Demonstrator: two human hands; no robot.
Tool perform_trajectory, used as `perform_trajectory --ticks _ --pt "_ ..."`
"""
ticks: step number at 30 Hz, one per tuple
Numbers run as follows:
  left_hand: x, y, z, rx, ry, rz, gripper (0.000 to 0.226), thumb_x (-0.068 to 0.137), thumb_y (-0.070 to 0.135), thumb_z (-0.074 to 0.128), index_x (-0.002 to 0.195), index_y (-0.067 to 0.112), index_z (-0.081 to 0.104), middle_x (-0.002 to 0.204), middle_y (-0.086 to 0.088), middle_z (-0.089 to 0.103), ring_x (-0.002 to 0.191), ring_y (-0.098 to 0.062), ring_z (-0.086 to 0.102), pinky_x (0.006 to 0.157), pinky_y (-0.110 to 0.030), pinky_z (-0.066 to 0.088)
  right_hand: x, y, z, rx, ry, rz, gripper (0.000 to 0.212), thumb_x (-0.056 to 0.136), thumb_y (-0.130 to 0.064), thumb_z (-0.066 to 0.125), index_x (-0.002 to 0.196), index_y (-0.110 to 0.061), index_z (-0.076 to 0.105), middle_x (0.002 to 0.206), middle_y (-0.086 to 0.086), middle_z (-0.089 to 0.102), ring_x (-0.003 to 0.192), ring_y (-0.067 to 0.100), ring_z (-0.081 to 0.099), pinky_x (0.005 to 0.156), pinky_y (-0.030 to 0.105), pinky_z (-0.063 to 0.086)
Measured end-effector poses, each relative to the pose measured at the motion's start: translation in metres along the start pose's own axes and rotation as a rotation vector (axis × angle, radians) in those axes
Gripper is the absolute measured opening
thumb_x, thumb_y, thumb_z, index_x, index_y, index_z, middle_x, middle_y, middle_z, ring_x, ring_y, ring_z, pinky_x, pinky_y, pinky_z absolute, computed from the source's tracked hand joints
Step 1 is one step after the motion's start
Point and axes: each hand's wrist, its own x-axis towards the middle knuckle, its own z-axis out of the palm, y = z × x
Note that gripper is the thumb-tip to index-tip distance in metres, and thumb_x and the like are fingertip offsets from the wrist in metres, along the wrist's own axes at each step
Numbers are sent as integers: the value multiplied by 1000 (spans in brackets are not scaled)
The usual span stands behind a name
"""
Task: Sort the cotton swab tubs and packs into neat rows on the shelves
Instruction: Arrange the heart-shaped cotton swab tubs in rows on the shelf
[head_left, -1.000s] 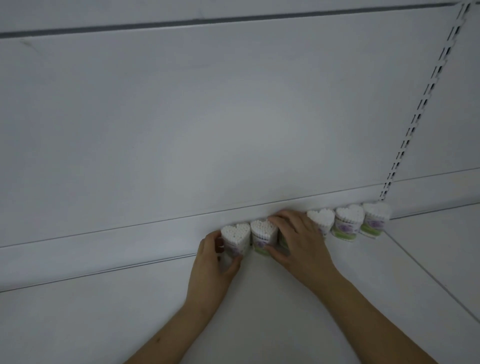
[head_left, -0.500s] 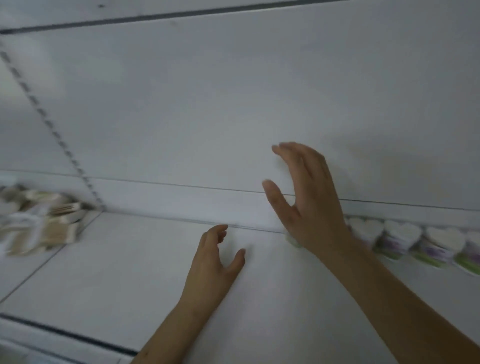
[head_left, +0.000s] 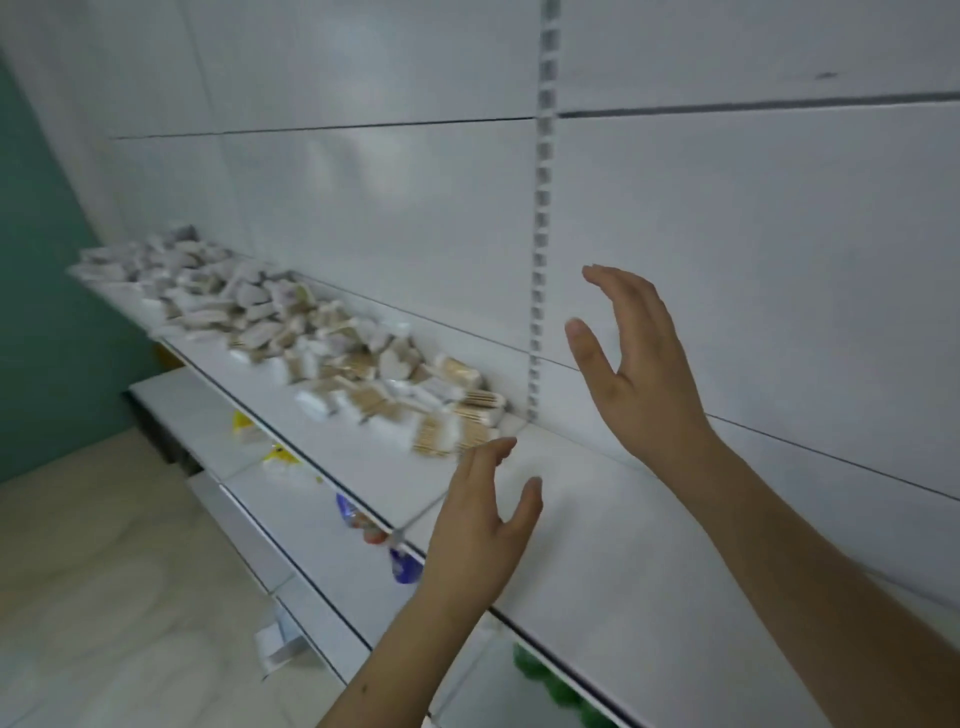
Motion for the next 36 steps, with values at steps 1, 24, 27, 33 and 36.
perform_trajectory --ticks 1,24,27,33,36 --pt "8 -16 -16 -5 24 -4 45 96 42 57 138 30 47 130 18 51 123 3 47 104 -22 41 11 -10 23 24 -3 1 53 101 -50 38 144 -20 42 146 -5 43 135 9 39 108 24 32" --pt "181 -243 -164 63 159 -175 43 95 33 62 136 30 48 129 17 46 125 -2 44 99 -18 36 138 34 330 -343 -593 -15 59 96 -52 50 144 -20 41 138 0 49 122 21 51 92 36 44" --pt "221 -259 -167 108 149 -153 45 95 34 63 136 28 48 132 13 47 126 -4 43 99 -15 33 148 57 346 -512 -666 -27 58 93 -62 47 137 -25 46 128 -4 55 114 19 55 85 35 48" --pt "290 -295 -157 232 133 -48 57 89 34 71 139 24 46 134 8 48 127 -8 40 105 -27 35 152 76 372 -577 -818 -34 79 80 -80 45 142 -30 37 131 -4 50 111 18 54 85 34 48" --pt "307 -312 -146 315 70 -14 56 90 44 67 139 25 48 137 7 52 137 -15 38 113 -41 32 150 77 383 -600 -893 -33 91 80 -79 48 151 -28 25 149 1 37 126 21 49 97 36 46"
